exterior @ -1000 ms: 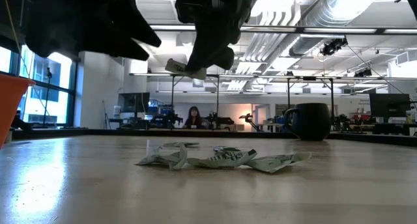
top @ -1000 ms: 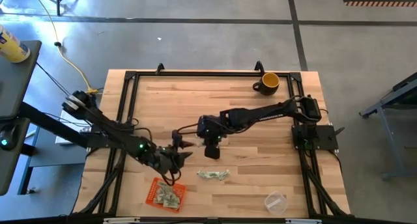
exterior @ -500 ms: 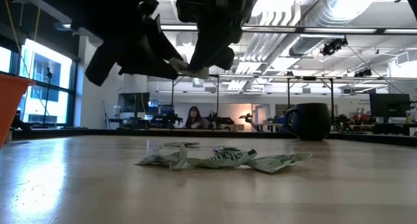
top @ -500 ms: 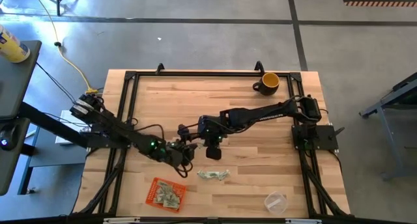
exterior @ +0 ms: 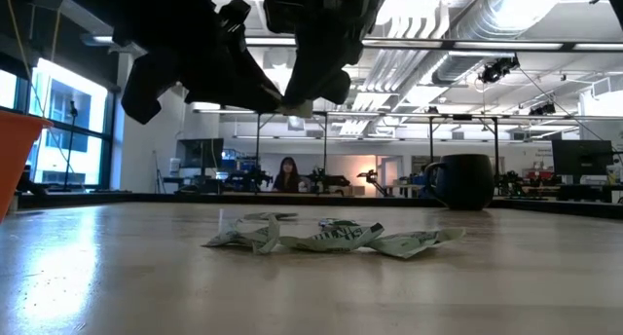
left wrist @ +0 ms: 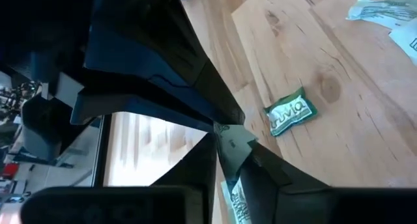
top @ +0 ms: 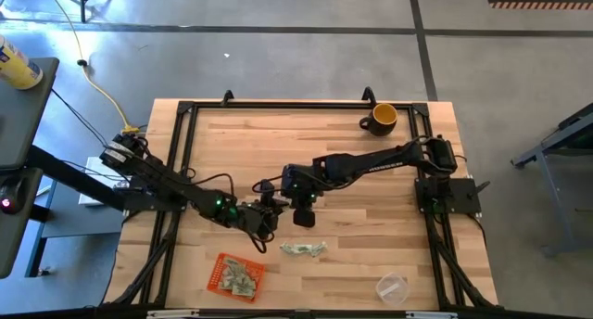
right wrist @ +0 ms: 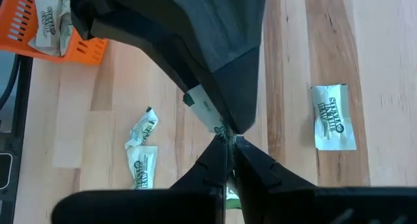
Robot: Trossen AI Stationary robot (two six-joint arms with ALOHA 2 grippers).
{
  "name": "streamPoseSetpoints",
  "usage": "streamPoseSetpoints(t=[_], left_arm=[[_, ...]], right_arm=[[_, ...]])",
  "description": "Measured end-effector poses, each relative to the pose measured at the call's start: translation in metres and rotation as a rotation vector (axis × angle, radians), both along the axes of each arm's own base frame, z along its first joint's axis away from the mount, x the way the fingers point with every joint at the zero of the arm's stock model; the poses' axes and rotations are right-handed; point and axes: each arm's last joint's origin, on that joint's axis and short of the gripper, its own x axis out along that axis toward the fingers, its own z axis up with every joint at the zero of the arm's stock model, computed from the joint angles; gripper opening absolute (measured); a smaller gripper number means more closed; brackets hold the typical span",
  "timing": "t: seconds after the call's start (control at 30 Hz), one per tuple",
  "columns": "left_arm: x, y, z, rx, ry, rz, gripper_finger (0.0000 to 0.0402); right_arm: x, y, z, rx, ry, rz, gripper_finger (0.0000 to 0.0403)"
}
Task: Pick and place items into bin
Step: Put the white stevia packet into the orange bin
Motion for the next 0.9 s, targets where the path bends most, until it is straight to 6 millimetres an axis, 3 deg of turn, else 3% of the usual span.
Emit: streamPoseSetpoints(t=[0.27, 0.37, 0.6, 0.77, 0.9], left_arm=[[0.000, 0.000, 0.000, -0.003, 0.000, -0.003, 0.0053], [-0.001, 0.000, -0.001, 0.003, 0.014, -0.004, 0.0035], [-0.005, 0.001, -0.004, -0.030, 0.047, 0.023, 0.0042], [-0.022, -0.012, 0.023, -0.295, 0.087, 0.130, 0.0039], [-0.045, -0.035, 0.052, -0.655, 0.137, 0.209, 0.0035]], right_arm=[[0.000, -0.001, -0.001, -0.024, 0.007, -0.023, 0.0021], [-0.002, 0.002, -0.001, -0.034, 0.026, -0.009, 0.0057], [-0.021, 0.027, 0.004, -0.170, 0.106, 0.062, 0.0180], [-0.046, 0.038, 0.013, -0.410, 0.221, 0.084, 0.0232], [-0.056, 0.040, 0.014, -0.410, 0.300, 0.051, 0.0232]])
